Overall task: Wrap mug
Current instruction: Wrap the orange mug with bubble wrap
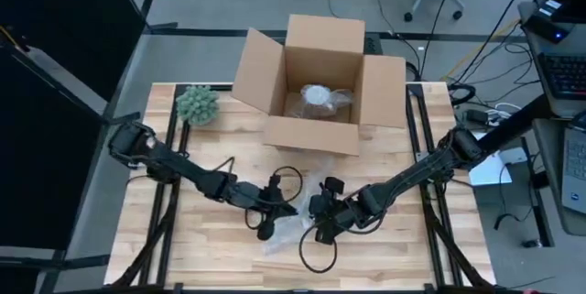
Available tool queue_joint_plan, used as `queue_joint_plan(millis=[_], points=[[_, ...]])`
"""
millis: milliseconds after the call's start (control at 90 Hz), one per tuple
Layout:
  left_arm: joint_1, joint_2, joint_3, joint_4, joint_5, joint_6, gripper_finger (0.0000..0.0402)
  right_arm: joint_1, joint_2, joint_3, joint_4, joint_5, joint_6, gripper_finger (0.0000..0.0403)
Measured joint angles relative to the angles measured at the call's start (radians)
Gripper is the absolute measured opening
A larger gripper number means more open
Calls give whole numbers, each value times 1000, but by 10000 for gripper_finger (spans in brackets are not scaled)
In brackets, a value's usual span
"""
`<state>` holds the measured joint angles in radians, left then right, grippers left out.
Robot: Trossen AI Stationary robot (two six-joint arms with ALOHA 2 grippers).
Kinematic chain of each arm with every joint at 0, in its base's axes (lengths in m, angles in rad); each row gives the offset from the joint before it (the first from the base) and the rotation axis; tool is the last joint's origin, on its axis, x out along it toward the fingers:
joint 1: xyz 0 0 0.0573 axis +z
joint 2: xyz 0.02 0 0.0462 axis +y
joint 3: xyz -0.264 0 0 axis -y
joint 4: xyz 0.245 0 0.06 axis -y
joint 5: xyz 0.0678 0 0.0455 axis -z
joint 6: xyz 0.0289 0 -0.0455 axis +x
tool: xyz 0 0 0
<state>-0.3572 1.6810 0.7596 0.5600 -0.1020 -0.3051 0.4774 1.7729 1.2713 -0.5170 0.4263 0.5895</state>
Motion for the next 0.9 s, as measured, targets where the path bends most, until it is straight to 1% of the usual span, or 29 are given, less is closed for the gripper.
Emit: queue_joint_plan(millis=[111, 378, 533, 611, 656, 733, 778, 844, 900], points=[[0, 26, 5, 8, 5, -1, 0, -1, 0, 0, 3, 0, -6, 190], [11, 27, 5, 11, 13, -1, 0, -4, 0, 0, 5, -4, 0, 192], [10, 27, 5, 10, 13, -2, 0, -4, 1, 0, 20, -10, -3, 210], [11, 27, 5, 10, 13, -1, 0, 3, -1, 27, -7, -16, -10, 224], [11, 27, 5, 10, 13, -1, 0, 7, -11, 52, -28, -51, -22, 232], [10, 27, 5, 9, 14, -1, 0, 7, -49, 119, -93, -186, -32, 241], [10, 27, 5, 9, 17, -1, 0, 6, -70, 161, -134, -242, -29, 243], [10, 27, 5, 7, 24, 6, 0, 7, -98, 220, -183, -256, -31, 244], [10, 27, 5, 7, 30, 19, 0, 8, -117, 254, -187, -212, -53, 243]])
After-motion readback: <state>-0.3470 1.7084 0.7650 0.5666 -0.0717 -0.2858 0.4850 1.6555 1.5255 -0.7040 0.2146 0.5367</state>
